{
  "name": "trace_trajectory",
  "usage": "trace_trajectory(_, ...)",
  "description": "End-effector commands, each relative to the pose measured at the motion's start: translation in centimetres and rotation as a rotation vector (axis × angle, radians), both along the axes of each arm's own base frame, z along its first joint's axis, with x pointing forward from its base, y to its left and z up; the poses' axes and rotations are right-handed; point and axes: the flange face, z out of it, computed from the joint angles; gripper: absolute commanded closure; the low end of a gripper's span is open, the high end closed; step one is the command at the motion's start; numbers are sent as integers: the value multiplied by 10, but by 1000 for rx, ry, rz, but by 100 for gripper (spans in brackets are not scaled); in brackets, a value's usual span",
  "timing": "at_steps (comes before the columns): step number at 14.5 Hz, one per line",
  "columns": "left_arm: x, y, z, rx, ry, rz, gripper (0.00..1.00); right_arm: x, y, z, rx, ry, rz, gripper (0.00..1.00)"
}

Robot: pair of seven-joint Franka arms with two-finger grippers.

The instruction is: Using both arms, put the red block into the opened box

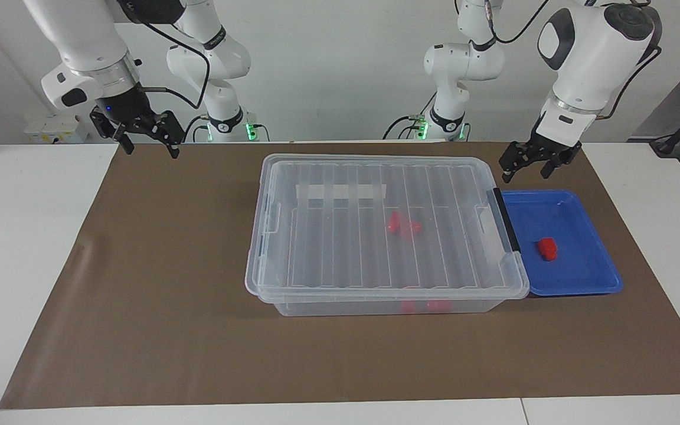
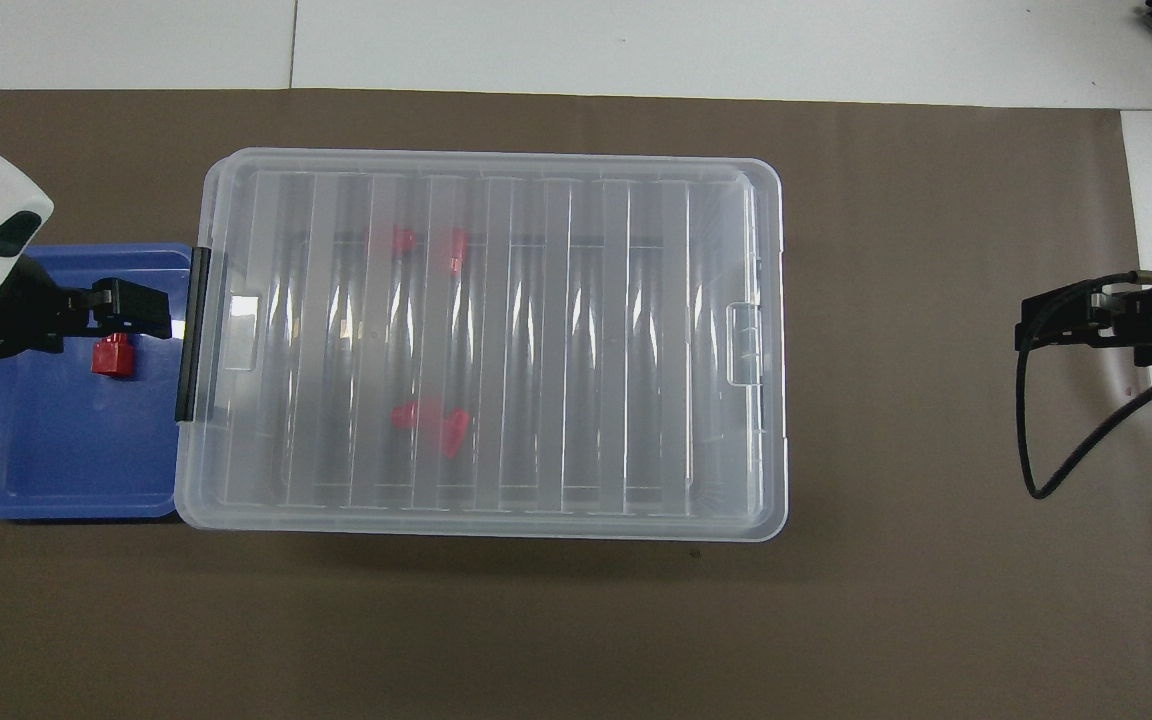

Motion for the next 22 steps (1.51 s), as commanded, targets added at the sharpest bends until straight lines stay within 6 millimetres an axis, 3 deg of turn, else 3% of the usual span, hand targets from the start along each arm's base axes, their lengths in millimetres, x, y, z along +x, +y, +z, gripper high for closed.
trace_trajectory(1,-7,2,5,-12,5,12,0,-1,-2,-2,11,0,17,0)
trace_trajectory(7,-7,2,5,-12,5,12,0,-6,-5,-12,9,1,9,0)
trace_trajectory(14,-7,2,5,-12,7,15,0,7,13,-60,19,-109,4,0)
trace_trajectory(18,-7,2,5,-12,5,15,0,9,53,-83,44,-133,33,1)
trace_trajectory(22,-7,2,5,-12,5,15,0,25,93,-105,60,-180,34,1)
